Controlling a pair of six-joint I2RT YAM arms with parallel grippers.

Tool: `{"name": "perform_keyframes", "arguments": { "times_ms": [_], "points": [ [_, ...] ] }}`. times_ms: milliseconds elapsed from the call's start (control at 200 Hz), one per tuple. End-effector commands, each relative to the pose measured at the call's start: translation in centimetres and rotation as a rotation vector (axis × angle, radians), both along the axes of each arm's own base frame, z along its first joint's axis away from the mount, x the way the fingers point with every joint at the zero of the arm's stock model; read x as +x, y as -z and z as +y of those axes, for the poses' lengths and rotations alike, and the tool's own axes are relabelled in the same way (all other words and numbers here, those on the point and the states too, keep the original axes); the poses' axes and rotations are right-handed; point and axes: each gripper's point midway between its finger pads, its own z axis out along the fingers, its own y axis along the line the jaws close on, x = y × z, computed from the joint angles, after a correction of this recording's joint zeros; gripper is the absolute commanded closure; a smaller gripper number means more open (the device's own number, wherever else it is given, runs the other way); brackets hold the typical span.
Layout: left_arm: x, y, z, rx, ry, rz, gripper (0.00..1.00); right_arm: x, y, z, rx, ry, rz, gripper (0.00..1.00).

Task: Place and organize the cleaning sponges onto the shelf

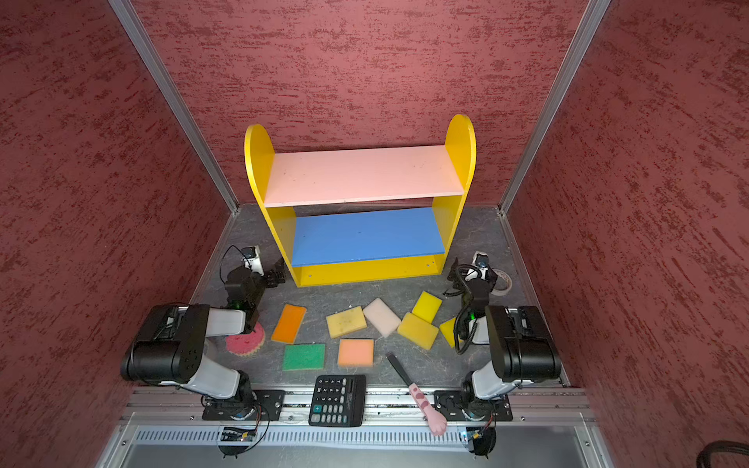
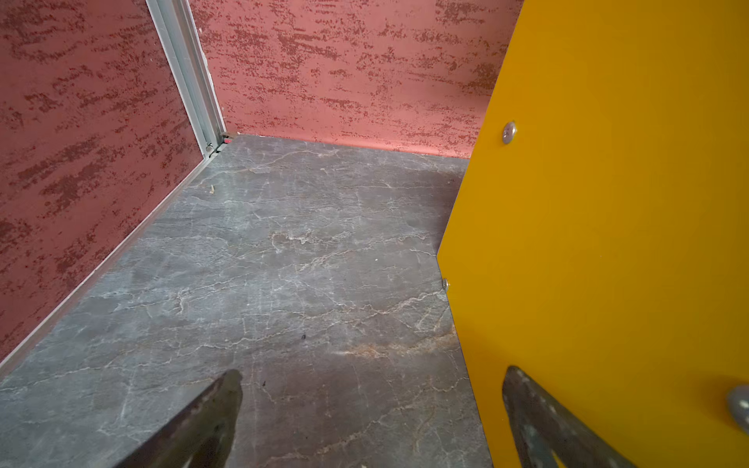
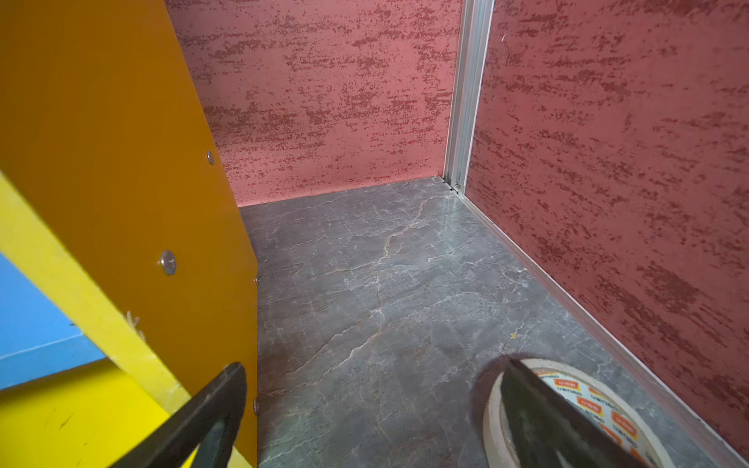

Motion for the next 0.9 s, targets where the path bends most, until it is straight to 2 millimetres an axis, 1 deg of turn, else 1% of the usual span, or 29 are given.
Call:
{"name": "perform_keyframes", "arguments": {
  "times_ms": [0,892],
  "points": [
    [0.50,-0.63,-0.25,0.004,0.013,-0.019,0.01,0.15,-0.76,-0.09,0.005,0.007,-0.033,0.01],
    [0.50,-0.55,-0.25,-0.004,0.020,-0.016,0.01,0.24,-0.72,-0.15,0.005,0.010,-0.029,0.01]
  ]
}}
